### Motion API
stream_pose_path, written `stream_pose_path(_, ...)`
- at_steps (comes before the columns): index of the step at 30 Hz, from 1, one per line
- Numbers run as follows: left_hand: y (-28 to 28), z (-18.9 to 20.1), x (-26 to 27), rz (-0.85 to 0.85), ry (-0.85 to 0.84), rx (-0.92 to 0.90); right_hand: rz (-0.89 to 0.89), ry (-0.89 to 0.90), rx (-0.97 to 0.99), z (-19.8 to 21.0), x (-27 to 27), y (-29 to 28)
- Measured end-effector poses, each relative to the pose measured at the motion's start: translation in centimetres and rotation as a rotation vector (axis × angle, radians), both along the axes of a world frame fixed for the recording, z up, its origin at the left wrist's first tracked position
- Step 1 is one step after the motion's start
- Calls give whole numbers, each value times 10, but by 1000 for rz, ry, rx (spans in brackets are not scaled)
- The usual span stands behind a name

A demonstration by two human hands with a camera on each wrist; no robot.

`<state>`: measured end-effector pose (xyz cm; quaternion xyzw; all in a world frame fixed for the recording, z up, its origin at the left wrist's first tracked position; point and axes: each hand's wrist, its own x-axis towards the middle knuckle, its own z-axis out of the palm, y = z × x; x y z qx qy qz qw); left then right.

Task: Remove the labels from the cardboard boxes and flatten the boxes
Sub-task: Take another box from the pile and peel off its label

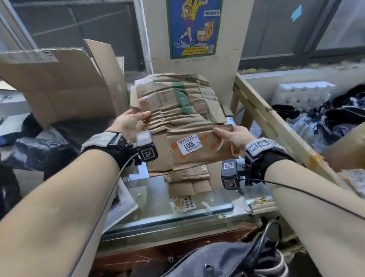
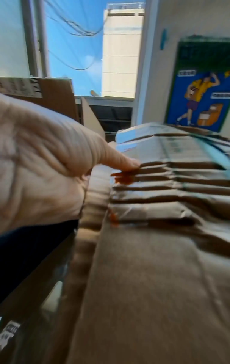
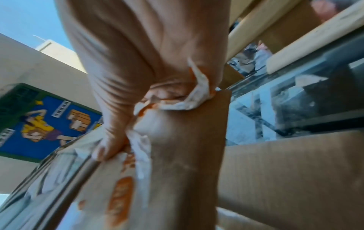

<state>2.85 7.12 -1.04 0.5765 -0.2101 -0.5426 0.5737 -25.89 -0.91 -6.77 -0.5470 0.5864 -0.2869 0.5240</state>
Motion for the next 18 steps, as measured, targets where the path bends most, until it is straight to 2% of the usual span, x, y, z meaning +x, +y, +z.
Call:
stream_pose_path(3,-3,-16,-13,-34,-32,54,0,152,63,-7,4,4)
stream_pose_path(6,-13,-46,-15,-58,-261,147,9,304,168,-22,7,4)
stream_pose_path(9,-19,-69,-19,-71,-258,224,25,409,249,-32,15,-1)
stream_pose_path(10,-20,-74,-21,-78,-277,274,26,425,264,-39,17,-5)
stream_pose_path(13,-24,-87,-20,-61,-482,398,22,453,304,-54,20,-13)
stream_pose_path(18,-40,-115,-14,-17,-530,496,92,465,369,-55,24,-13)
